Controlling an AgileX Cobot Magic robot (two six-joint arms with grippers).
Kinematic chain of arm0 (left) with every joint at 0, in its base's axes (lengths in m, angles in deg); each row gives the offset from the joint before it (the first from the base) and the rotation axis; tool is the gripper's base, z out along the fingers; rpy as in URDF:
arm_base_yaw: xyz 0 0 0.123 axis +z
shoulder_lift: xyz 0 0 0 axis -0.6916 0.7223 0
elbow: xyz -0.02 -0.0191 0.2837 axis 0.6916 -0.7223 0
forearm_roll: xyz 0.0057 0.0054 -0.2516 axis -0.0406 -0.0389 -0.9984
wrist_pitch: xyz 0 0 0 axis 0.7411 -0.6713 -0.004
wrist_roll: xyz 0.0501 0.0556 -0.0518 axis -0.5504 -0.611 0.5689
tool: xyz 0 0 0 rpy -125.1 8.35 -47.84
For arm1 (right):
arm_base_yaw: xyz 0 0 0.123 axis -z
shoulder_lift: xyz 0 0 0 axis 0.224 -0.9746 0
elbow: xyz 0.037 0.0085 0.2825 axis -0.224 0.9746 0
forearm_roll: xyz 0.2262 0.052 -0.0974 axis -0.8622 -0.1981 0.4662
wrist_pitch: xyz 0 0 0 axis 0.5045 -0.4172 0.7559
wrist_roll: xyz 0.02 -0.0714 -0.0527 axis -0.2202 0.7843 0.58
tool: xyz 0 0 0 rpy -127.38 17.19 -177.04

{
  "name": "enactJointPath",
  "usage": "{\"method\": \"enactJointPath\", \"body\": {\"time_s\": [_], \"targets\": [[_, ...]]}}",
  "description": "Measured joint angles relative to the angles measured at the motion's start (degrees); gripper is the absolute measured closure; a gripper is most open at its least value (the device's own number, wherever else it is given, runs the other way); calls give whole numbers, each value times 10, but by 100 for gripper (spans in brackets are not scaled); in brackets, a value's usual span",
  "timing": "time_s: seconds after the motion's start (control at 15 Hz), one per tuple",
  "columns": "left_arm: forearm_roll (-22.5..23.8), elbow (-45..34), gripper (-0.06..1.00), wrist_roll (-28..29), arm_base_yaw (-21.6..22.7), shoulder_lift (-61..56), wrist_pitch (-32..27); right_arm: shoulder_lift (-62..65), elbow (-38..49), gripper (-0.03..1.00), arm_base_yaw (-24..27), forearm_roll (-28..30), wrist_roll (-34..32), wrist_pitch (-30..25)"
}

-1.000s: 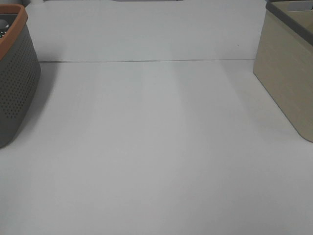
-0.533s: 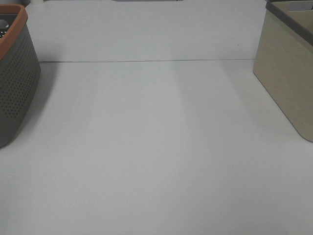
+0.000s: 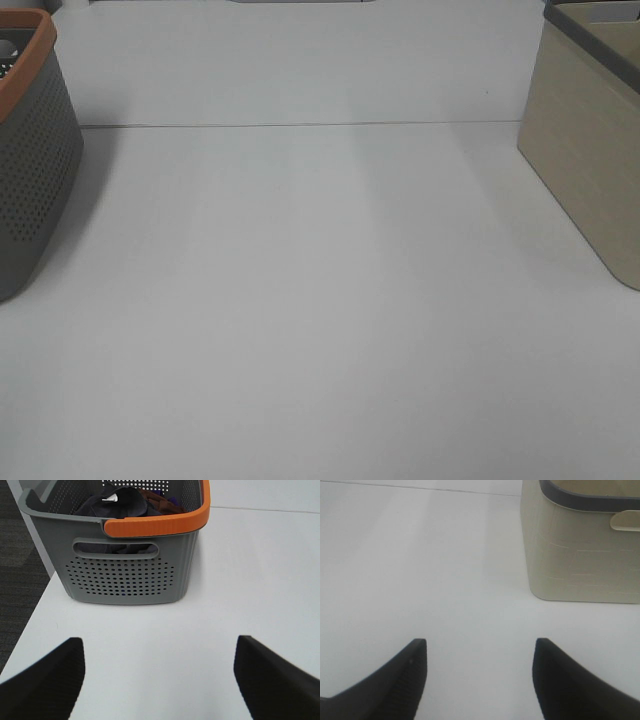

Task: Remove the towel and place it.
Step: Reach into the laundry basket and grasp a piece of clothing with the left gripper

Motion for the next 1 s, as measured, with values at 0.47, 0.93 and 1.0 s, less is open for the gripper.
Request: {"method": "enactJointPath", "body": {"time_s": [0.47, 0.93, 1.0], "targets": [[0, 0, 18, 0, 0, 0, 0, 0, 0, 35, 0, 0, 0, 0], [1, 0, 18, 0, 0, 0, 0, 0, 0, 35, 0, 0, 0, 0], [1, 0, 18, 0, 0, 0, 0, 0, 0, 35, 0, 0, 0, 0]]}}
